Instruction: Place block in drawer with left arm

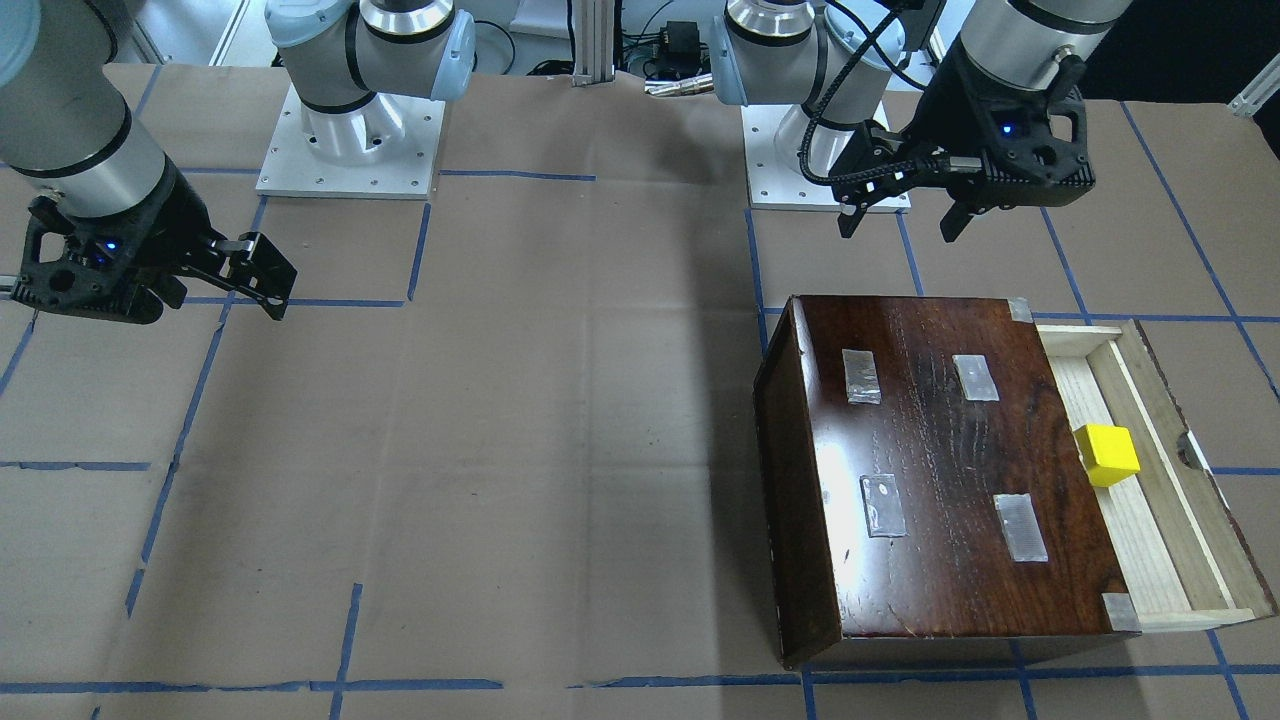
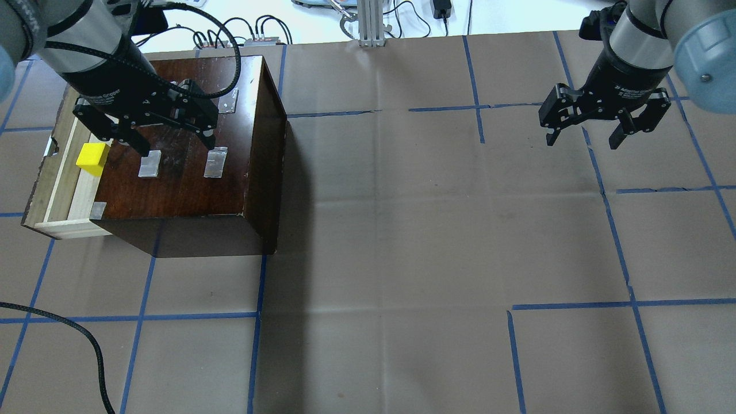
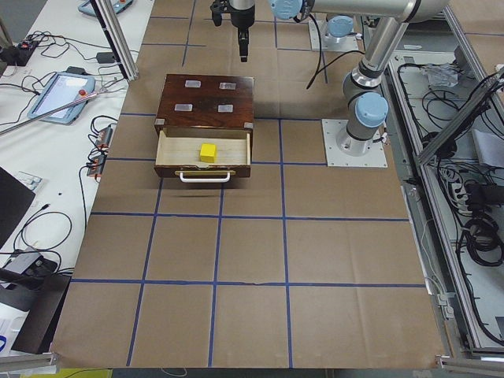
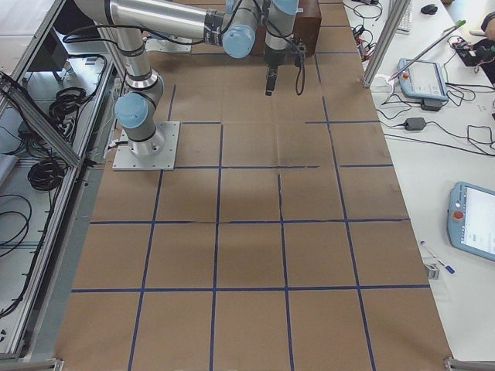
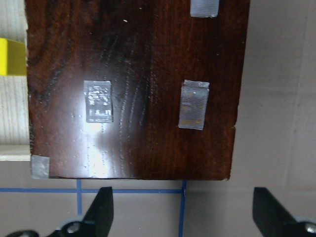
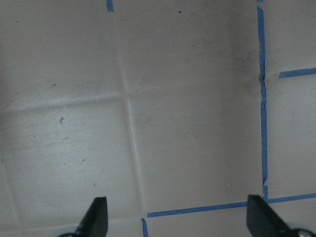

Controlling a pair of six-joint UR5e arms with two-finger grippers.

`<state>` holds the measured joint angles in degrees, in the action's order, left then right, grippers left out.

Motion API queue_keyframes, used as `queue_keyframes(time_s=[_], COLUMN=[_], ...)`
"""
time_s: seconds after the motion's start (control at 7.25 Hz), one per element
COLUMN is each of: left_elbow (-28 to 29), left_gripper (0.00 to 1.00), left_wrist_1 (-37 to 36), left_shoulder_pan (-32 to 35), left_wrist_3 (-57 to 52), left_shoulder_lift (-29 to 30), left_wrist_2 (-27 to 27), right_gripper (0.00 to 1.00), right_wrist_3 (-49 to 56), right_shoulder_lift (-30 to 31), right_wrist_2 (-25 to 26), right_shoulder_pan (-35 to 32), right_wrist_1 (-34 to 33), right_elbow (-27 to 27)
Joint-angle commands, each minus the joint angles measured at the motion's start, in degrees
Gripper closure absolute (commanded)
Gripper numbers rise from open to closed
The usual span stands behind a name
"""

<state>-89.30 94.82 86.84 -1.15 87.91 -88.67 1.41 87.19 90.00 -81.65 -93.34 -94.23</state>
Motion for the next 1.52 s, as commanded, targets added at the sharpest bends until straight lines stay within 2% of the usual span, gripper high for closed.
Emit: queue_keyframes(time_s=[0.0, 0.83, 1.38], left_elbow=[-1.2, -1.2, -1.1], left_gripper=[0.01, 0.02, 0.01], left_wrist_1=[-0.3, -2.1, -5.6], left_shoulder_pan=[0.1, 0.3, 2.2], left_wrist_3=[1.3, 2.6, 2.5], left_shoulder_lift=[-0.1, 4.3, 4.3], left_wrist_2=[-3.4, -2.7, -2.7], right_gripper=[0.0, 0.0, 0.0], right_wrist_3=[0.1, 0.0, 0.0], right_shoulder_lift=[0.0, 0.0, 0.0], right_wrist_2=[0.0, 0.0, 0.0], right_shoulder_pan=[0.0, 0.0, 0.0], right_wrist_1=[0.0, 0.0, 0.0], right_elbow=[0.0, -0.1, -0.1])
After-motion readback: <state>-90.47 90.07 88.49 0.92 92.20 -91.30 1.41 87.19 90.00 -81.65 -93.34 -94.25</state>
